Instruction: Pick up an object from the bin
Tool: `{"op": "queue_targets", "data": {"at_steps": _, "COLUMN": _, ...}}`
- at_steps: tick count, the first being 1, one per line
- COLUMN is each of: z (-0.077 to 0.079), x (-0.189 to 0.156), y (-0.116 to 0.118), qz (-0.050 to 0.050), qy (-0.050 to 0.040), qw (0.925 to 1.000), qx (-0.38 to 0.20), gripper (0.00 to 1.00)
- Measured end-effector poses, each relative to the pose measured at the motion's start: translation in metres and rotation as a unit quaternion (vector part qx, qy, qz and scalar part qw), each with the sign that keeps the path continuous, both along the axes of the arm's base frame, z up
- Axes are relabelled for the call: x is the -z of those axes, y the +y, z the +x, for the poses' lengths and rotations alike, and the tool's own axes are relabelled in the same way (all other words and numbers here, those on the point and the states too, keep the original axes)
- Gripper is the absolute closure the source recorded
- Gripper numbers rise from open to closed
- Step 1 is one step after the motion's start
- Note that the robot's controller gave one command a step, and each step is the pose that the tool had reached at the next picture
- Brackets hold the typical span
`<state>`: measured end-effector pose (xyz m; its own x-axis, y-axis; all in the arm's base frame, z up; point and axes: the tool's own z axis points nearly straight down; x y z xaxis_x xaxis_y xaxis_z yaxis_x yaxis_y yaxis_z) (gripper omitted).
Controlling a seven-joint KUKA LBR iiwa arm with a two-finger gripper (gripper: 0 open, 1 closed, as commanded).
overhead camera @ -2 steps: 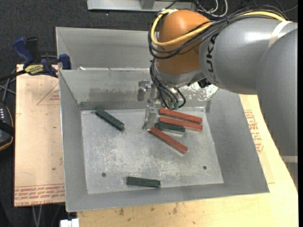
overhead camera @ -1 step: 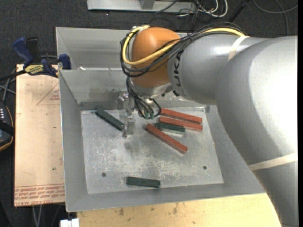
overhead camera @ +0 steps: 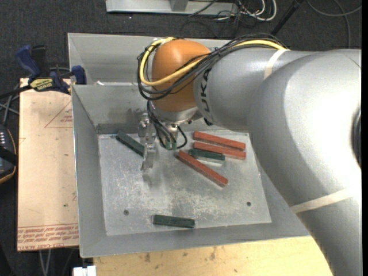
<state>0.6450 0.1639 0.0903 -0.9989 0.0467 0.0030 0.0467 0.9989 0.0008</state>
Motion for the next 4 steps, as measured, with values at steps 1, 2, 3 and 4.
{"op": "queue_targets", "data": {"at_steps": 1, "z": 0.003, "x": -0.013, "y": 0.008, "qz": 0.001, "qy": -0.0031, "qw": 0.9994, "qx": 0.035, "gripper": 0.00}}
{"op": "queue_targets", "data": {"at_steps": 2, "z": -0.002, "x": 0.015, "y": 0.016, "qz": 0.000, "qy": -0.0022, "qw": 0.9980, "qx": 0.063, "gripper": 0.00}}
{"op": "queue_targets", "data": {"at_steps": 3, "z": -0.007, "x": 0.020, "y": 0.014, "qz": 0.000, "qy": -0.0022, "qw": 0.9967, "qx": 0.081, "gripper": 1.00}}
{"op": "queue_targets", "data": {"at_steps": 4, "z": -0.007, "x": 0.020, "y": 0.014, "qz": 0.000, "qy": -0.0023, "qw": 0.9967, "qx": 0.081, "gripper": 1.00}}
